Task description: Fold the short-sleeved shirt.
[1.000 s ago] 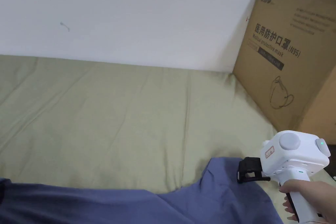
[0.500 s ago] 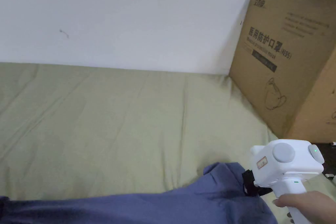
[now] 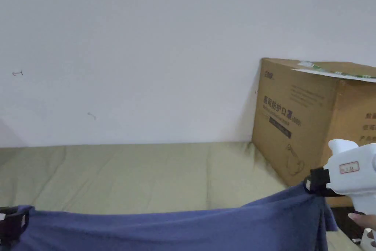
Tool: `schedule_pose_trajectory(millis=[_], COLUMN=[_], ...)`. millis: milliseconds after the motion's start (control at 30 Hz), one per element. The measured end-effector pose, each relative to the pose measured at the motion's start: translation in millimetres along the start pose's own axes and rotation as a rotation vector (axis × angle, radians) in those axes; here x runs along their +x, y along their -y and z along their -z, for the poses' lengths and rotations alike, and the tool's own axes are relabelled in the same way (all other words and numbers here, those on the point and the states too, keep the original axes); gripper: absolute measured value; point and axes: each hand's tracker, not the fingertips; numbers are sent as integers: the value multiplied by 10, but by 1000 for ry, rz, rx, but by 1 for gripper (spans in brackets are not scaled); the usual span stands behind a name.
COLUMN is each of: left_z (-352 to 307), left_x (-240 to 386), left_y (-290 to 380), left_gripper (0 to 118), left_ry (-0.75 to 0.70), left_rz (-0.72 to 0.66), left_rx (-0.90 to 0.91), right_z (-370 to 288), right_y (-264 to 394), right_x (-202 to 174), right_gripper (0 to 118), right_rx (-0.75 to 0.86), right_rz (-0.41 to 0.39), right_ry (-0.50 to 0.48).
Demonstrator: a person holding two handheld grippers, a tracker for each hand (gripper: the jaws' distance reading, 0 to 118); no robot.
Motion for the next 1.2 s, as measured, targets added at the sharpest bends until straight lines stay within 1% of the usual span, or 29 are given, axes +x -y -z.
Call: schedule_pose_trajectory(millis=[33,100,200,267,367,467,567,667,700,833,900,1033,1067,1100,1133,1200], left_z=[-113,-277,-452,-461,-408,-227,-40,189,283,622,764,1044,1106,1177,1267,1472], left_x=[-15,-27,0,15,-14,-48,-82,-120,-144,-221,-226,-199,-182,-173,-155,-121], left_y=[-137,-393,-741,-937,-1243,-1551,-1855,-2118,-2206,-2481,-2575,-2642,-2630,-2588,-2511,-2269], left_gripper=[2,2,2,2,2,2,2,2,2,2,2,2,2,2,2,2], left_ry=[-3,-5,-22,-24,-32,-43,-58,-82,-95,-108,-115,-153,-157,-156,-160,-165], left_rz=[-1,7,66,78,39,8,-25,-50,-57,-109,-120,-101,-96,-94,-89,-76], left_rx=[31,58,114,120,140,146,173,213,219,251,267,297,297,297,289,225], right_z=[-165,-408,-688,-782,-770,-655,-474,-386,-327,-174,-102,109,148,330,454,765], right_y=[-114,-343,-679,-927,-1340,-1748,-2158,-2512,-2633,-3033,-3123,-3212,-3151,-3059,-2959,-2662], right_x=[-25,-81,-259,-374,-525,-680,-865,-1090,-1129,-1348,-1409,-1520,-1473,-1440,-1404,-1292], right_gripper=[1,1,1,1,1,1,1,1,1,1,1,1,1,1,1,1], right_rx=[30,78,141,192,232,273,292,356,380,422,444,488,470,473,458,388], right_rz=[7,-7,-22,-42,-53,-65,-102,-152,-161,-181,-197,-261,-241,-252,-243,-215], right_ry=[-6,-17,-11,7,20,57,105,118,116,161,176,228,223,234,238,228])
